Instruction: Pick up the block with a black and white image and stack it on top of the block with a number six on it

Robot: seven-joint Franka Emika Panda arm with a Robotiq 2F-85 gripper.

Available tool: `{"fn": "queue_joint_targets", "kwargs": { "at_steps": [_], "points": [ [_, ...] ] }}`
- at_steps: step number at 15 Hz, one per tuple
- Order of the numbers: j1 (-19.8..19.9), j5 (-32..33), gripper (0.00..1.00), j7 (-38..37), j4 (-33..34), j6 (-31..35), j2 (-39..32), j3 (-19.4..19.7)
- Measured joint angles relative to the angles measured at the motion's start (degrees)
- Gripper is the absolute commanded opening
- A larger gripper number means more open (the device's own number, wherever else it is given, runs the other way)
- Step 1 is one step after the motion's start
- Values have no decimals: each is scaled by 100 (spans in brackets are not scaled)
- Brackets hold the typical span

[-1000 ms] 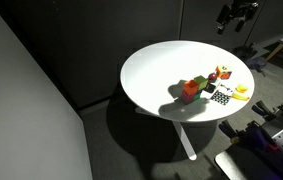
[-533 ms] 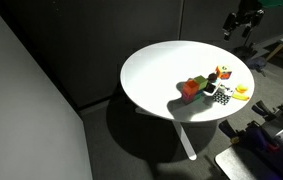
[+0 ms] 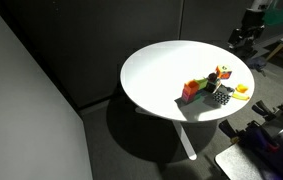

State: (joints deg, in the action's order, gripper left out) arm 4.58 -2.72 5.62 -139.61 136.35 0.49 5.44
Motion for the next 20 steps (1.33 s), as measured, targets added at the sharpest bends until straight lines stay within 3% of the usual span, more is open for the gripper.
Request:
{"fn": "queue_joint_targets", "kwargs": {
  "at_steps": [15,20],
  "points": [
    [455,-19,100,1025,-749,1948,-1191,122],
    [525,-19,100,1041,-750,2224,-1490,121]
  ]
}}
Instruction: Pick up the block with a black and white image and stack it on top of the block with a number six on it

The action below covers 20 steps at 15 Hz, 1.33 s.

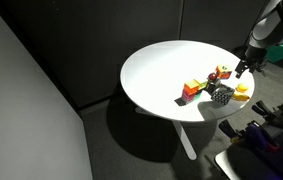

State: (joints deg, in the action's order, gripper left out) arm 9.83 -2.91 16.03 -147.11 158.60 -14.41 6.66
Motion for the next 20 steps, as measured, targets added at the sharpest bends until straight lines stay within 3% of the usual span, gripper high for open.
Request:
{"fn": "queue_joint_targets", "kwargs": {
  "at_steps": [10,20],
  "points": [
    [0,2,100,-3,4,0,-14,-9],
    [172,-59,100,305,64,386,-559,-446]
  ]
}}
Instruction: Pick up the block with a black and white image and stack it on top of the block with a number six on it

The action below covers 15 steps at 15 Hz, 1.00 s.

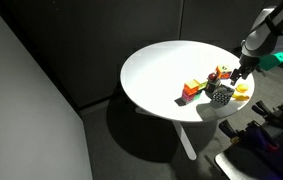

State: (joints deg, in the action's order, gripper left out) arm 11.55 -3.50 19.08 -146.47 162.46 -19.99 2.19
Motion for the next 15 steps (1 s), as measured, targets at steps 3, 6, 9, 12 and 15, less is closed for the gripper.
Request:
{"fn": "queue_joint_targets", "kwargs": {
  "at_steps": [3,6,9,12,15],
  "points": [
    [8,128,100,125,74,209,-223,-64],
    [46,242,100,251,172,385,-459,-202],
    [45,489,100,256,309,545,-734,-255],
    [44,713,100,256,470,662,-1013,-255],
    [44,879,100,256,635,702,-1250,-255]
  ]
}}
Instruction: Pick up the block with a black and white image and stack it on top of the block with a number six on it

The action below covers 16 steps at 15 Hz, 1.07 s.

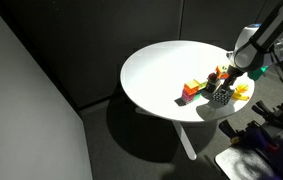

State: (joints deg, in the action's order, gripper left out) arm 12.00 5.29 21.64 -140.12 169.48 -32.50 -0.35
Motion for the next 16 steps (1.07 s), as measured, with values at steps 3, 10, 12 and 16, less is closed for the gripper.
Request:
{"fn": "queue_joint_targets", "kwargs": {
  "at_steps": [3,10,12,16],
  "points": [
    [0,102,100,0,139,4,-200,0],
    [-3,173,54,-9,308,5,-525,23],
    [-3,173,48,-24,325,4,-516,27],
    [-3,173,24,-113,351,-4,-440,36]
  ]
}}
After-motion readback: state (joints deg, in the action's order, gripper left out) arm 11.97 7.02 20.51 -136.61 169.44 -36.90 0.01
